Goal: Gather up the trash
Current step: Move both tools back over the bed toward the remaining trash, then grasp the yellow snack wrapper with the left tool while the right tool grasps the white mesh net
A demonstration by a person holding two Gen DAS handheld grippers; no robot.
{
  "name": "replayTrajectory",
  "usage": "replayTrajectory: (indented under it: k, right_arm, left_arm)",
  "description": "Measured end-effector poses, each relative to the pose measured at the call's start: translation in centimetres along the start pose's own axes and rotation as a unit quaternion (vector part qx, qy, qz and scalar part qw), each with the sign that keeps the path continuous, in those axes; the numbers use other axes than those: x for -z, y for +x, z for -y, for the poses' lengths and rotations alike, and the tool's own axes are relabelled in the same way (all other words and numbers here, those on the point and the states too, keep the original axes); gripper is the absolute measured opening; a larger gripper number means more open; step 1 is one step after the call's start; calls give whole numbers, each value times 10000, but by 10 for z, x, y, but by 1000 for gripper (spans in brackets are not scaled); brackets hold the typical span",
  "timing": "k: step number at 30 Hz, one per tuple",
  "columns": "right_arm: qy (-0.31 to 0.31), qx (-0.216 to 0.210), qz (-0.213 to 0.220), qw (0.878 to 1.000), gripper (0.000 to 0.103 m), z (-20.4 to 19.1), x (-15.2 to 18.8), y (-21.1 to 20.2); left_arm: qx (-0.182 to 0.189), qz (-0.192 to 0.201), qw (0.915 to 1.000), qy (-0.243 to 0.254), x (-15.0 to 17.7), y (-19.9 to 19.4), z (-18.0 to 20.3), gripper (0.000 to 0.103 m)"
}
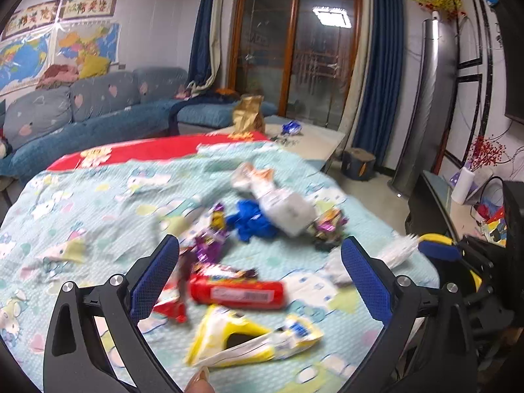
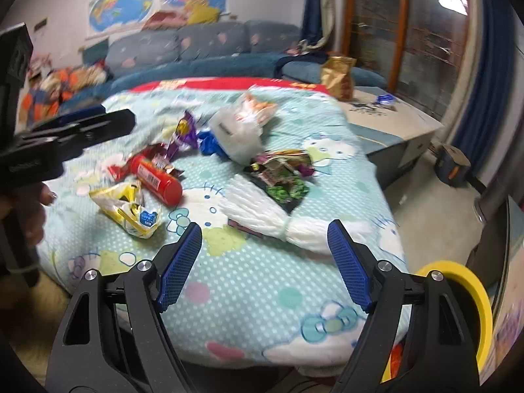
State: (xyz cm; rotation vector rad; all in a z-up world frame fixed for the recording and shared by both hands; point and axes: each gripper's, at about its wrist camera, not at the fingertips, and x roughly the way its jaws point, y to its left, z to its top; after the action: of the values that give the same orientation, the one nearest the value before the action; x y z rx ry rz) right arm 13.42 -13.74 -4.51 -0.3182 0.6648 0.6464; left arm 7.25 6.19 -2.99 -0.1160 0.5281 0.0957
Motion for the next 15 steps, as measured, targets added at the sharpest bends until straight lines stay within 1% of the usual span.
replayTrajectory:
  k: [4,8,10,11,12,14,15]
  right_arm:
    - [-348,204,-208,9990,71,-6,-6,22]
    - [-459,242,-394,9979,71,-6,-12,42]
    - [-531,284,-518,9968,70,-6,-12,52]
    - [-521,264,-594,9965,61,-6,-10,56]
    - [-422,160,-727,9963,49,-4,-9,61]
    - [-158,29,-796,9967,37,2,-4,63]
    - [-58,8,-742,9972,33,4,-3,61]
  left_arm:
    - [-82,-283,9995,-132,12,1,-21,96]
    - [-45,-557,9980,-302,28,2,-34,96]
    - [9,-764,9960,-471,38,5,-41,96]
    - [35,-807,9953,-531,41,7,-43,95]
    - [81,-877,9941,-628,44,8,-46,95]
    - [144,-965,9926,-726,49,10,-47,94]
    - [186,-1018,9917,-769,52,11,-48,93]
